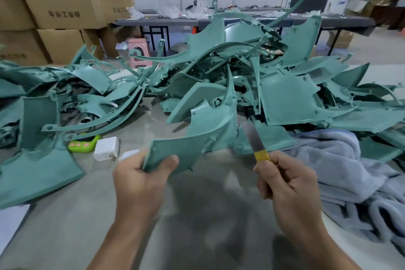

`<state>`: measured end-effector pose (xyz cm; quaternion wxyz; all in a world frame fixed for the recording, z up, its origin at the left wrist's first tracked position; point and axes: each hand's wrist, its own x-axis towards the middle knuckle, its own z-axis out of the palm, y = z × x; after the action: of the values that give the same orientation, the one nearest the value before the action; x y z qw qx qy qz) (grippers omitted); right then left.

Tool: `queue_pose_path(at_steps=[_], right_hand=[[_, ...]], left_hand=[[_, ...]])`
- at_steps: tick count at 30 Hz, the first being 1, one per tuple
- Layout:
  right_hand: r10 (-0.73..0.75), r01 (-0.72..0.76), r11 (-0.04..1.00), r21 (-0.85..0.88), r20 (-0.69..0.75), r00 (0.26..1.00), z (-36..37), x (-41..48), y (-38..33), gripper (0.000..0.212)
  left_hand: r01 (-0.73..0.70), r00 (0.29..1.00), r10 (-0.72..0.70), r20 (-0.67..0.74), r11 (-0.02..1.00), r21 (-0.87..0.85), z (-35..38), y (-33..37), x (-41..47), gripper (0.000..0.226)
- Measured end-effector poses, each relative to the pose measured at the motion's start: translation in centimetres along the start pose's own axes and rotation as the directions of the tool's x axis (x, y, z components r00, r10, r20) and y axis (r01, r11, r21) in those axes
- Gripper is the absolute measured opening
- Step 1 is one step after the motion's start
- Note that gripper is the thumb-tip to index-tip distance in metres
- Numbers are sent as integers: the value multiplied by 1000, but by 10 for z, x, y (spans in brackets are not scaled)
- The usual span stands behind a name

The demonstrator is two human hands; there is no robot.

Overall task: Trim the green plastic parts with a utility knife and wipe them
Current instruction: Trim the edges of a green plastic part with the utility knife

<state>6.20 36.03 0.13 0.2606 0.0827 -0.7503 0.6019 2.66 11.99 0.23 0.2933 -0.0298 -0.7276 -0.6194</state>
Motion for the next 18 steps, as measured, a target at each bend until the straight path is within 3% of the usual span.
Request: queue_pose_path(at_steps=[3, 6, 9, 11, 12, 14, 16, 18], right_hand=[[-15, 21, 999, -43, 153, 988, 15, -6, -2, 32], [40, -11, 993, -119, 241, 970, 18, -6, 3, 34], [114, -98, 927, -361, 24, 993, 3, 14, 15, 30], [118, -157, 917, -367, -127, 985, -6, 22, 16, 29], [100, -124, 954, -273, -101, 990, -6, 20, 12, 29], [43, -32, 991, -127, 85, 995, 4, 5, 0, 28], [21, 30, 985, -171, 288, 957, 16, -11, -6, 26], [41, 35, 963, -268, 272, 962, 17, -3, 1, 29]], left_hand=[[-249, 966, 224, 126, 937, 244, 11, -2, -12, 10], [-261, 963, 230, 143, 929, 261, 15, -3, -16, 23], [-312, 948, 282, 148, 914, 258, 14, -2, -14, 20], [-311, 949, 287, 128, 915, 256, 13, 0, -13, 16], [-303, 952, 280, 123, 920, 249, 13, 1, -13, 15], [-301, 952, 276, 134, 922, 242, 14, 1, -14, 16], [-317, 945, 286, 155, 919, 236, 15, 2, -16, 21], [-329, 940, 293, 172, 914, 239, 15, 2, -17, 21]])
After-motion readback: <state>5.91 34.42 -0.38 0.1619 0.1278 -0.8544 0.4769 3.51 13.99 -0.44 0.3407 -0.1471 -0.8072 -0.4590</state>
